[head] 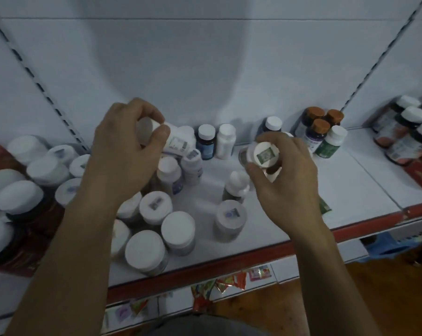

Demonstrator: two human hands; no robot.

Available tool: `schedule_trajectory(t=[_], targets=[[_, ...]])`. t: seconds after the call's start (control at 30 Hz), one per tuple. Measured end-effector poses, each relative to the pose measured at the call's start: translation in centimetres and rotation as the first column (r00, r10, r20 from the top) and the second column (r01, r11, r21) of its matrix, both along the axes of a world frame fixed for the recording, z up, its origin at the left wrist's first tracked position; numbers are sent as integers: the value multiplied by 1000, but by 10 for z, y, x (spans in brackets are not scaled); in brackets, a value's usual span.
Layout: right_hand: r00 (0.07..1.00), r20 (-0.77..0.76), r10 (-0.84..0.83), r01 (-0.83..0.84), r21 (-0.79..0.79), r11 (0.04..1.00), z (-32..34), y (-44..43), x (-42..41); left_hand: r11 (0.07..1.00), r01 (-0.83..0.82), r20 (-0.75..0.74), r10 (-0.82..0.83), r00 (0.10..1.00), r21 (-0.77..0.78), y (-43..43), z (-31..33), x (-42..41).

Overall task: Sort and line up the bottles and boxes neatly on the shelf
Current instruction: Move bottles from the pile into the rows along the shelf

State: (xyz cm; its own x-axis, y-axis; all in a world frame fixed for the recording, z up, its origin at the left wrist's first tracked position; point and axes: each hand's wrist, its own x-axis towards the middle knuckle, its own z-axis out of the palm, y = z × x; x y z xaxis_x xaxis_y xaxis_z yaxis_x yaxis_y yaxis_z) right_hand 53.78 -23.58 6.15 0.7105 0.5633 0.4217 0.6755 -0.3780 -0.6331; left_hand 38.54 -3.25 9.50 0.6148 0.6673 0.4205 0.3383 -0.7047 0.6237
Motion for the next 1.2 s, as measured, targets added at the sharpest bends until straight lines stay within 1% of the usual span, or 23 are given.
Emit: schedule_trajectory(t=[0.13, 0.23, 0.33, 0.5, 0.6, 0.7, 0.77, 0.87, 0.93, 1.0, 1.07, 1.13, 1.2], targets=[[985, -36, 168, -165, 63, 984, 16, 62, -37, 986, -162, 97, 157, 983, 40, 37, 16, -60], [946, -21, 322, -321, 51, 946, 27, 115, -79, 956, -284, 112, 274, 955, 77, 62, 24, -117], [897, 2, 441, -441, 29, 897, 37, 163, -128, 911, -408, 156, 395, 905, 61, 91, 25, -182], [844, 119, 523, -528, 19, 849, 53, 231, -210, 843, -538, 343, 500, 795, 19, 142, 16, -291], [826, 123, 550, -553, -13, 833, 62, 274, -253, 810, -585, 375, 553, 744, -33, 177, 3, -352], [780, 154, 606, -601, -84, 795, 67, 322, -291, 810, -582, 334, 568, 752, -69, 211, -15, -400], [749, 177, 639, -614, -178, 769, 68, 357, -311, 826, -556, 309, 555, 772, -94, 228, -21, -420], [682, 185, 707, -610, -390, 690, 63, 411, -335, 858, -495, 289, 513, 809, -137, 249, -25, -440], [653, 174, 737, -558, -546, 624, 53, 444, -346, 879, -456, 260, 477, 839, -141, 260, -27, -447], [662, 138, 737, -491, -663, 565, 41, 466, -355, 891, -429, 244, 453, 857, -149, 267, -29, -453], [679, 124, 724, -441, -720, 536, 28, 476, -363, 900, -403, 239, 433, 869, -165, 270, -31, -458], [700, 138, 701, -398, -739, 543, 16, 480, -369, 909, -377, 226, 410, 884, -176, 273, -33, -460], [719, 165, 675, -378, -722, 579, 4, 483, -372, 917, -355, 214, 390, 896, -183, 277, -35, -462]])
